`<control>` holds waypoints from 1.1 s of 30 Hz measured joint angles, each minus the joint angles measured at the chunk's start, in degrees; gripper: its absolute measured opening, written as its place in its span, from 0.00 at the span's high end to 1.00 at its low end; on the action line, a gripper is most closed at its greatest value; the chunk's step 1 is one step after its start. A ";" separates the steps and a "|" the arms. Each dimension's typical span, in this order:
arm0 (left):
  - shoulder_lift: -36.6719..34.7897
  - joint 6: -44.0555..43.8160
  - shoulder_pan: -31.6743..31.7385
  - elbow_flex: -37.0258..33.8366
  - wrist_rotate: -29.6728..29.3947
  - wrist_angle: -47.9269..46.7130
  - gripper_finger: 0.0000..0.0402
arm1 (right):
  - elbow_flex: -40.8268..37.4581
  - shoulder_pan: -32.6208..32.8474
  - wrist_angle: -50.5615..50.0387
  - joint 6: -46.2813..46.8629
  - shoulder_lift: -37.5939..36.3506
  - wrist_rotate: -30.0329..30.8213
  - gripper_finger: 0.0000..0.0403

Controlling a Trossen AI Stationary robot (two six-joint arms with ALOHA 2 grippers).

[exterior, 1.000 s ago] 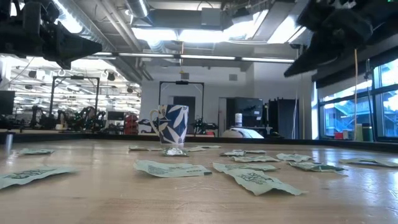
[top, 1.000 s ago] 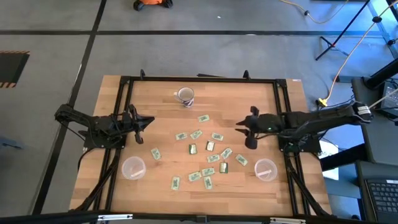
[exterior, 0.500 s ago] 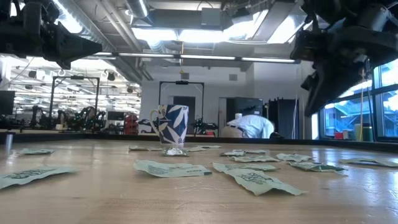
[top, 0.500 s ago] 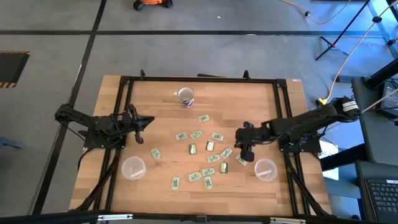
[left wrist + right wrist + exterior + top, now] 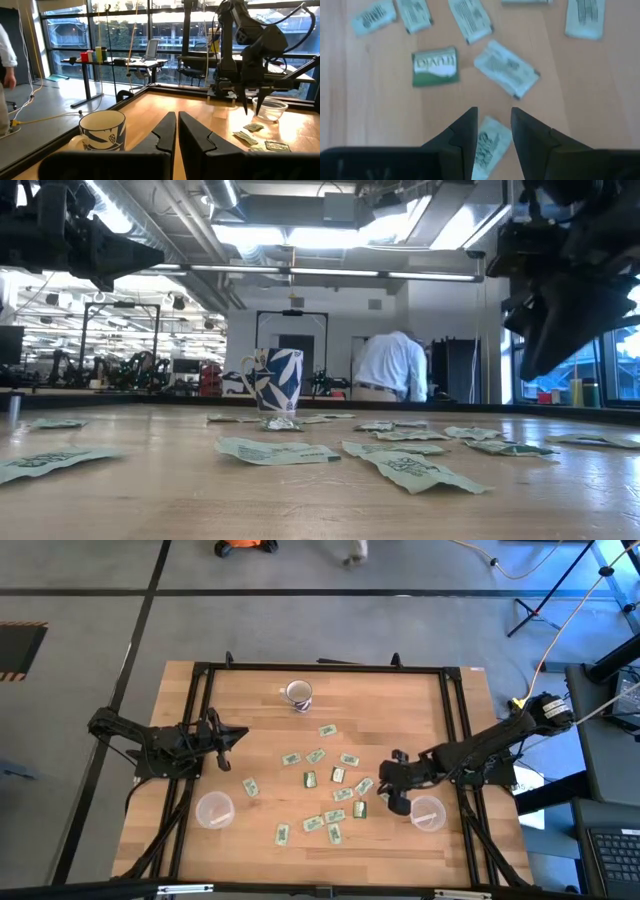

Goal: Pick and place Stevia / Truvia into bins
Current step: Put the light green stevia packet into the left transparent container

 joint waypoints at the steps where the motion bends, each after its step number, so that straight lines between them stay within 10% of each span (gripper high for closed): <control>1: 0.00 0.00 0.02 0.00 0.01 0.00 0.96 | 0.00 0.16 0.63 -0.04 0.00 0.10 0.70; 33: 0.00 0.00 0.02 0.00 -0.12 -0.35 0.96 | 0.17 0.91 0.26 1.46 12.13 -1.56 0.94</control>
